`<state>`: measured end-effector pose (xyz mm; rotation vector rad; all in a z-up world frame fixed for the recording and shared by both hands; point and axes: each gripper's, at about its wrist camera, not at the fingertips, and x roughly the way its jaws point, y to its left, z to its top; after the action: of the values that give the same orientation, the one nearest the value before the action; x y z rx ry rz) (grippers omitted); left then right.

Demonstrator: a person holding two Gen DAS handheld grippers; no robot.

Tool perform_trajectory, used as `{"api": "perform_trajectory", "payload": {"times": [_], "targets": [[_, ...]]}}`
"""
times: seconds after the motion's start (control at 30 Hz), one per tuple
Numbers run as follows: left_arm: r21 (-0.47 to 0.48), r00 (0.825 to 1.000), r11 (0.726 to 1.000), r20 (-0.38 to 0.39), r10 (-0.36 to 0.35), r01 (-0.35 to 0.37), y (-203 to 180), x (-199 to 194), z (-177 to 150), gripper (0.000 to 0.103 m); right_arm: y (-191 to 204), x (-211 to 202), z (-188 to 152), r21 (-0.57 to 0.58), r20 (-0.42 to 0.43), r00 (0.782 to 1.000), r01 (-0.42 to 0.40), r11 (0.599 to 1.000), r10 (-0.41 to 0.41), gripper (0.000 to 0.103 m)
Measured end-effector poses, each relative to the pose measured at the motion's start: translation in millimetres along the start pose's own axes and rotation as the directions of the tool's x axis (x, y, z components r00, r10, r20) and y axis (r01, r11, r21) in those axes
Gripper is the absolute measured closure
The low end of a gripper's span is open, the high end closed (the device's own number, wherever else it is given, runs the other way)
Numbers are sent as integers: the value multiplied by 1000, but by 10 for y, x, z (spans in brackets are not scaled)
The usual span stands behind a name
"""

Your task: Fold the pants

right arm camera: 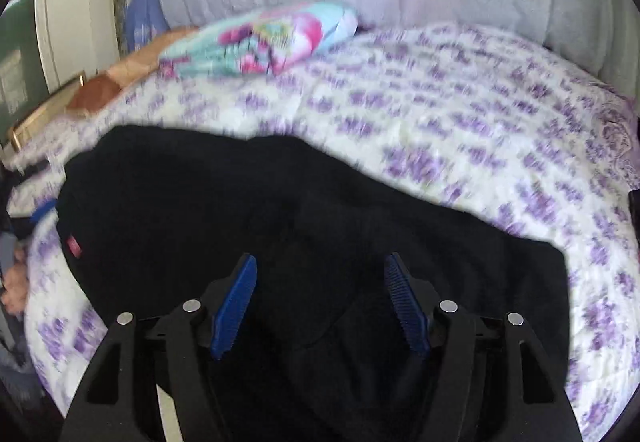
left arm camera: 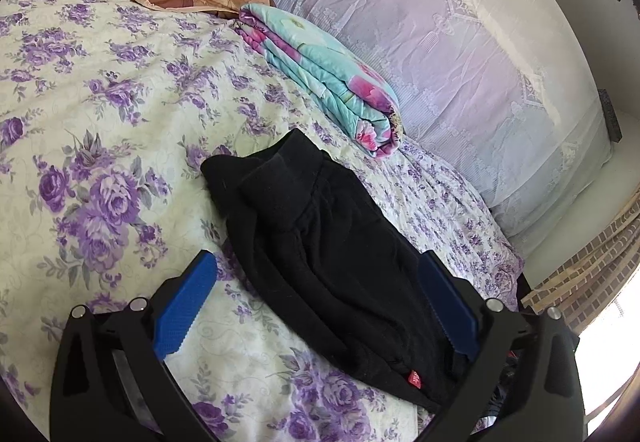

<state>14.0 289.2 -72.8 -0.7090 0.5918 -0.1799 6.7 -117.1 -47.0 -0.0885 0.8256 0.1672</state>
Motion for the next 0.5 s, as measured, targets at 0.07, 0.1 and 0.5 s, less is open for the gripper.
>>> {"api": "perform_trajectory", "payload": {"times": [0.07, 0.1, 0.5], "targets": [[1, 1000, 1000, -5, 5, -5, -2, 13, 7, 5, 73, 139, -84, -27, -29, 999, 14, 1000, -15, 28], [2, 1000, 1000, -8, 8, -8, -2, 19, 8, 5, 86, 134, -95, -26, -27, 1000, 15, 1000, -16, 28], [5, 999, 999, -39, 35, -35, -10, 76, 23, 5, 49, 91, -60, -9, -12, 999, -30, 1000, 30, 5]]}}
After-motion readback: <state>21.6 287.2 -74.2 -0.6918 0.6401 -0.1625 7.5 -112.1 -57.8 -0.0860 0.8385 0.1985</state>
